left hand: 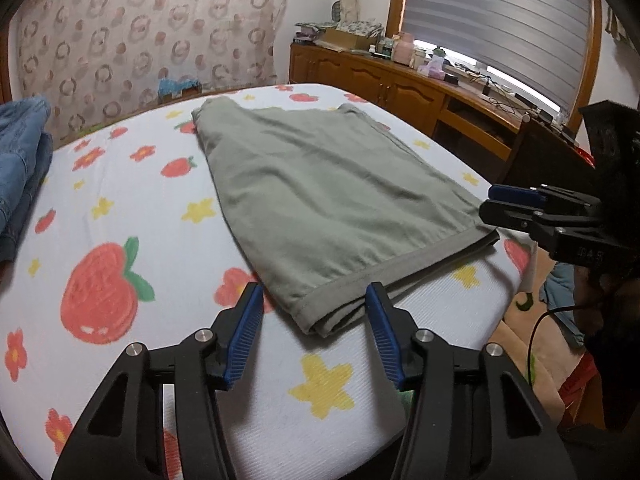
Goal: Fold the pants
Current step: 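Open the right tool while the left tool moves to the pants' cuff end, then close both tools on the grey-green pants' cuff end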
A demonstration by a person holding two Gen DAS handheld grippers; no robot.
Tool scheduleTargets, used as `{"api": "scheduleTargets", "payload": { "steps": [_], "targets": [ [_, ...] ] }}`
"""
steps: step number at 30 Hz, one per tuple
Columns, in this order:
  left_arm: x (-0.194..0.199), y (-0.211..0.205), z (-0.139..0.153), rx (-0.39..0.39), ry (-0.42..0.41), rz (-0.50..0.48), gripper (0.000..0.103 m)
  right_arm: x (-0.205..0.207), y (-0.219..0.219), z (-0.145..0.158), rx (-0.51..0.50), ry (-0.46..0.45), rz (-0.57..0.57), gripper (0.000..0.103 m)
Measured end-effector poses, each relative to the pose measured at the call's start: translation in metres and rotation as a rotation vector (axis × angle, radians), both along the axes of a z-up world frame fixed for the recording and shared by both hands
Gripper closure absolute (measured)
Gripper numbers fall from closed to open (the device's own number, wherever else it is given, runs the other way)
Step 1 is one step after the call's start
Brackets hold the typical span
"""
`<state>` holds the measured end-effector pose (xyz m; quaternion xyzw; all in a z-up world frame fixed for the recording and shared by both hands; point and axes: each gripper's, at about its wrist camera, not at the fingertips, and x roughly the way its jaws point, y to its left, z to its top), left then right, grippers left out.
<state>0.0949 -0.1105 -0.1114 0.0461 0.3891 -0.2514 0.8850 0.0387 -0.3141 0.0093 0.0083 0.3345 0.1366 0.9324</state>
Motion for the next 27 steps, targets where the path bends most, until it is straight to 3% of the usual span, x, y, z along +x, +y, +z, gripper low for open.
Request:
{"api": "scheduleTargets", "payload": {
  "steps": [11,13,15,18,22,27],
  "targets": [
    [-0.001,0.001,-0.002,0.004,-0.008,-0.002,0.047,0.009,0.008,-0.013,0.006,0.038,-0.023,0.054],
    [-0.001,0.002,-0.001,-0.005,0.001,0.003,0.047,0.007,0.008,-0.013,0.004,0.032,-0.025,0.058],
    [-0.001,0.005,0.001,-0.032,0.013,0.013,0.047,0.005,0.009,-0.013,0.007,0.028,-0.015,0.068],
    [-0.005,0.011,0.013,-0.068,-0.031,0.038,0.047,0.003,0.010,-0.014,0.008,0.024,-0.001,0.074],
    [-0.006,0.016,0.027,-0.103,-0.057,0.050,0.048,0.004,0.008,-0.016,0.024,0.021,0.007,0.076],
    [0.003,0.012,0.017,-0.078,-0.017,0.053,0.053,0.003,0.009,-0.017,0.029,0.018,0.009,0.077]
  ]
}}
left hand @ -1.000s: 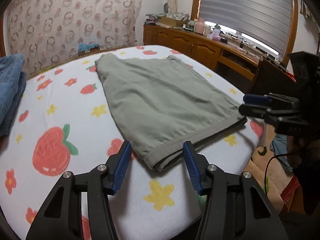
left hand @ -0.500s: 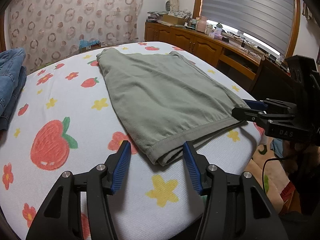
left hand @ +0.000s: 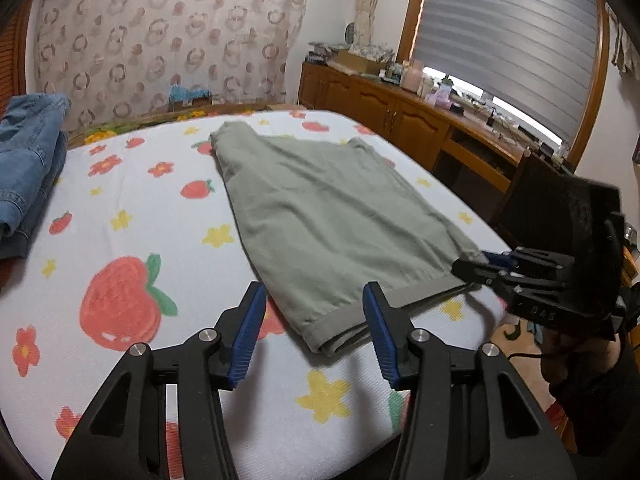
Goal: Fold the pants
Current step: 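Close both tools on the grey-green pants' cuff end, then lift the cuff end with both tools and carry it toward the waistband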
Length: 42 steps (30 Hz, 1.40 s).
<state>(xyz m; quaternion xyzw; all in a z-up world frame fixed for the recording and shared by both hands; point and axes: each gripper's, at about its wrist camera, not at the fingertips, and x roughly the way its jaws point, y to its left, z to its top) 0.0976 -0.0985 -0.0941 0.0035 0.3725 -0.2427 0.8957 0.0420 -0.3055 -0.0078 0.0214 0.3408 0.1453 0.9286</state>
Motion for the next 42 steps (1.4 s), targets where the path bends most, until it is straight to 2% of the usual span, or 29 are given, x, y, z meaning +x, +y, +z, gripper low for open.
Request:
{"api": "scheduleTargets", "payload": {
  "steps": [4,7,9,12,14,16,18,23,25,34,37,42],
  "targets": [
    [0.006,-0.001,-0.016,0.027,0.063,0.013,0.055,0.000,0.002,-0.001,-0.001,-0.004,0.001,0.078],
    [0.005,-0.002,-0.018,0.027,0.059,0.021,0.055,-0.001,0.002,-0.001,0.013,-0.002,0.008,0.081],
    [0.003,-0.006,-0.019,0.034,0.051,0.013,0.056,0.001,0.001,-0.001,0.028,0.005,0.019,0.087],
    [0.002,-0.009,-0.018,0.010,0.066,-0.011,0.073,0.002,0.005,-0.001,0.028,0.004,0.030,0.093],
    [0.002,-0.008,-0.018,-0.014,0.079,-0.015,0.077,0.004,0.005,0.000,0.033,0.002,0.031,0.095],
    [0.002,-0.005,-0.016,-0.045,0.086,-0.019,0.089,0.005,0.006,-0.001,0.044,0.004,0.030,0.095],
    [0.001,-0.004,-0.013,-0.062,0.075,-0.021,0.091,0.005,0.006,0.000,0.060,0.000,0.034,0.096],
    [-0.005,0.010,0.009,-0.173,0.041,0.004,0.091,0.004,0.006,0.009,0.103,-0.033,0.041,0.096],
    [-0.010,0.013,0.019,-0.171,-0.004,0.012,0.091,0.003,0.006,0.016,0.142,-0.049,0.054,0.096],
    [-0.022,0.035,0.058,-0.216,-0.096,0.037,0.092,-0.010,0.021,0.043,0.147,-0.138,0.107,0.096],
    [-0.026,0.042,0.077,-0.265,-0.113,0.025,0.092,-0.012,0.026,0.061,0.145,-0.180,0.130,0.096],
    [-0.039,0.049,0.115,-0.261,-0.207,0.021,0.092,-0.020,0.036,0.094,0.135,-0.270,0.168,0.096]
  ]
}}
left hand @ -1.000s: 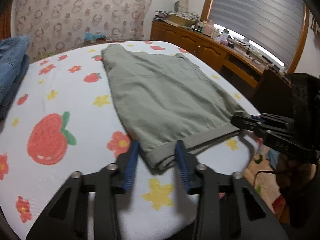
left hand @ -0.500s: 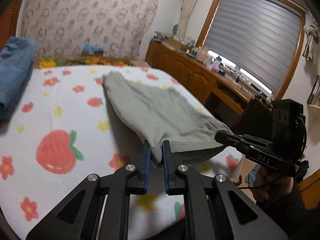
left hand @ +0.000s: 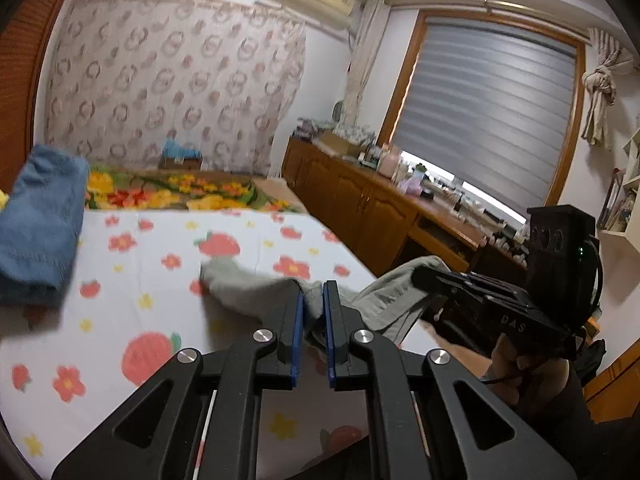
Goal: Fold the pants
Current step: 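Lift the cuff end with both tools and carry it toward the waistband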
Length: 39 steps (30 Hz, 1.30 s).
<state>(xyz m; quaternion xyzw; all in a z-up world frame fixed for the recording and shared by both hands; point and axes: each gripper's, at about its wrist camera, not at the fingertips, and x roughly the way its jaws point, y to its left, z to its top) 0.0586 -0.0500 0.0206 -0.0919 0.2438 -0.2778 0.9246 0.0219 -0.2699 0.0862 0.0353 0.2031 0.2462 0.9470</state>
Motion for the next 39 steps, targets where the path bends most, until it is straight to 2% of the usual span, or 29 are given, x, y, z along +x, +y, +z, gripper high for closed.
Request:
{"api": "scheduleTargets", "payload": {
  "steps": [5,12,20,23,26,29,33,35,39],
  "targets": [
    [0.001,0.016,0.019,0.013,-0.043,0.037,0.092,-0.005,0.017,0.027,-0.033,-0.086,0.028,0.096],
    [0.012,0.034,0.038,0.035,-0.090,0.073,0.093,0.006,0.038,0.040,-0.057,-0.141,0.070,0.096],
    [0.073,0.058,0.071,0.074,-0.147,0.143,0.093,0.072,0.041,0.060,-0.095,-0.179,0.095,0.096],
    [0.102,0.065,0.080,0.077,-0.140,0.152,0.093,0.104,0.045,0.065,-0.099,-0.183,0.089,0.096],
    [0.121,0.071,0.092,0.075,-0.151,0.171,0.093,0.133,0.051,0.073,-0.097,-0.165,0.086,0.096],
    [0.126,0.072,0.105,0.107,-0.201,0.190,0.093,0.147,0.056,0.086,-0.096,-0.189,0.076,0.096],
    [0.125,0.076,0.091,0.150,-0.178,0.192,0.093,0.154,0.067,0.078,-0.100,-0.164,0.079,0.096],
    [0.121,0.078,0.068,0.173,-0.139,0.190,0.093,0.156,0.073,0.060,-0.117,-0.117,0.087,0.096],
    [0.104,0.082,0.028,0.167,-0.072,0.173,0.093,0.151,0.087,0.013,-0.173,-0.030,0.092,0.096]
  ]
}}
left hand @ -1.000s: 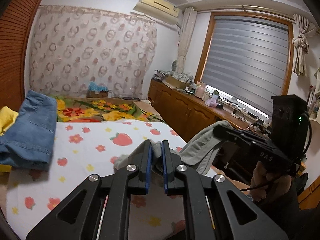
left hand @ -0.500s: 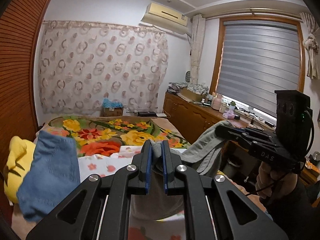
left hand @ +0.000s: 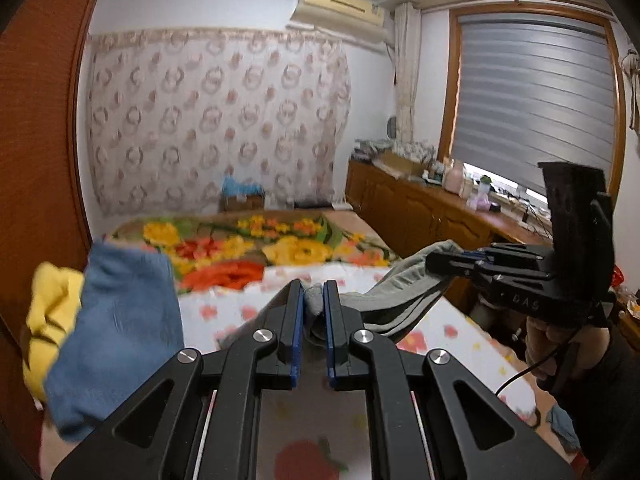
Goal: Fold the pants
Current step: 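Lift the cuff end with both tools and carry it toward the waistband, then lower the cuff end onto the waistband with both tools, then open them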
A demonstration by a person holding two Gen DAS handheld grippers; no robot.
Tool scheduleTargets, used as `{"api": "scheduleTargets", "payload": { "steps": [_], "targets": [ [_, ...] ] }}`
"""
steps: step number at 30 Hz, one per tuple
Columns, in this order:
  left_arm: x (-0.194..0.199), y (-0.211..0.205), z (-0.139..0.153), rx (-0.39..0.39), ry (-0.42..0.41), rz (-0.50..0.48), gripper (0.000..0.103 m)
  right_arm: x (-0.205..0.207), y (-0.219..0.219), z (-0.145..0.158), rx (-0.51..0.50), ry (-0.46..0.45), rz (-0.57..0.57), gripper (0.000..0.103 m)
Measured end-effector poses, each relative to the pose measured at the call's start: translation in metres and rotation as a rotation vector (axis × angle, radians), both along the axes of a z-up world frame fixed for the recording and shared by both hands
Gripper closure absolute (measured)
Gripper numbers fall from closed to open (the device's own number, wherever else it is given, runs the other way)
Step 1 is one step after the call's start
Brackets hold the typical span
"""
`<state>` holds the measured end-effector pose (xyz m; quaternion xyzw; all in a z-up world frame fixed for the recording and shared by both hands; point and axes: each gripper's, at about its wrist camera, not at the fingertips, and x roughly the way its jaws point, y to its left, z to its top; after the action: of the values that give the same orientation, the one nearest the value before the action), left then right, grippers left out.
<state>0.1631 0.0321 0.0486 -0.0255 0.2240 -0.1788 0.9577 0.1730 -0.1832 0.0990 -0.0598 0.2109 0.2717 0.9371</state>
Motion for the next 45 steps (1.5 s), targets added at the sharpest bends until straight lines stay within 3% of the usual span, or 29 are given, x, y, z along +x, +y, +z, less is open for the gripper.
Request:
{"api": "scheduleTargets", "payload": {
  "steps": [5,16,45],
  "targets": [
    [-0.024,-0.003,-0.020,-0.002,0.037,-0.025,0.093,-0.013,0.009,-0.032,-0.027,0.060,-0.005,0.096],
    [-0.058,-0.001,-0.028,0.002,0.057,-0.037,0.092,-0.050,0.011,-0.028,-0.050,0.081,0.004,0.096],
    [-0.104,-0.008,-0.068,-0.003,0.125,-0.085,0.092,-0.097,-0.006,-0.082,-0.020,0.172,0.004,0.096]
  ]
}}
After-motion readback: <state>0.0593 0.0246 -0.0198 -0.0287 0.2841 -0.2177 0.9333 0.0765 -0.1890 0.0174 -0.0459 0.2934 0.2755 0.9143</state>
